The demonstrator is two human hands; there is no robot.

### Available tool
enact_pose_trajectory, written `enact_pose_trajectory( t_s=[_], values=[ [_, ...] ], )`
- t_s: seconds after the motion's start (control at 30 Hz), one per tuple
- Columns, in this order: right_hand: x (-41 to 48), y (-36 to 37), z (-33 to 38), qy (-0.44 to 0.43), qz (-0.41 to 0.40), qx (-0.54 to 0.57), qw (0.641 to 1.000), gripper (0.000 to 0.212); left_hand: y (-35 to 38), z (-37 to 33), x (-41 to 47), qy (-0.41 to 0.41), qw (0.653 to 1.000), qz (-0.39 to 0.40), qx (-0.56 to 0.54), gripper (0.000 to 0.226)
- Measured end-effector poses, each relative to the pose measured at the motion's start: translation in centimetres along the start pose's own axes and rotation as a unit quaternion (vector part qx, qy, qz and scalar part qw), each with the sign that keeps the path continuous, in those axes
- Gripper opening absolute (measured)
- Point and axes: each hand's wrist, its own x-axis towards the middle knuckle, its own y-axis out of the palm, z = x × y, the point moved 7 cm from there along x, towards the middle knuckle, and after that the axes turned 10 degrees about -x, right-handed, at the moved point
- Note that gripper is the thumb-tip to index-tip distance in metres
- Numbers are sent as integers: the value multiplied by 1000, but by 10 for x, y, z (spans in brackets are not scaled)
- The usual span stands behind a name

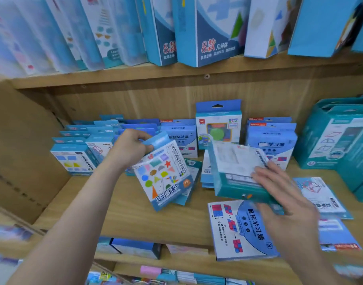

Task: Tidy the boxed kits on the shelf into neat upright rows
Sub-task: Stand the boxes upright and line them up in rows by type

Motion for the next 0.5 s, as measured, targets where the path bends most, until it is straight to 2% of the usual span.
enact_pose_trajectory(
  t_s=[0.1,0.2,0.27,0.4,0.5],
  values=[
    [-15,34,-5,-100,57,-167,979,50,7,11,3,-14,999,-8,34,15],
    [-36,68,-17,-94,135,-251,954,74,4,12,4,8,998,-46,49,27],
    [-45,79,-18,-84,176,-270,943,81,4,14,5,20,997,-48,49,32],
    [-45,77,-16,-73,206,-310,925,52,5,14,-4,27,998,-52,-1,26],
    [-43,70,-17,-66,211,-313,924,47,-9,10,-19,57,994,-89,-17,22]
  ],
)
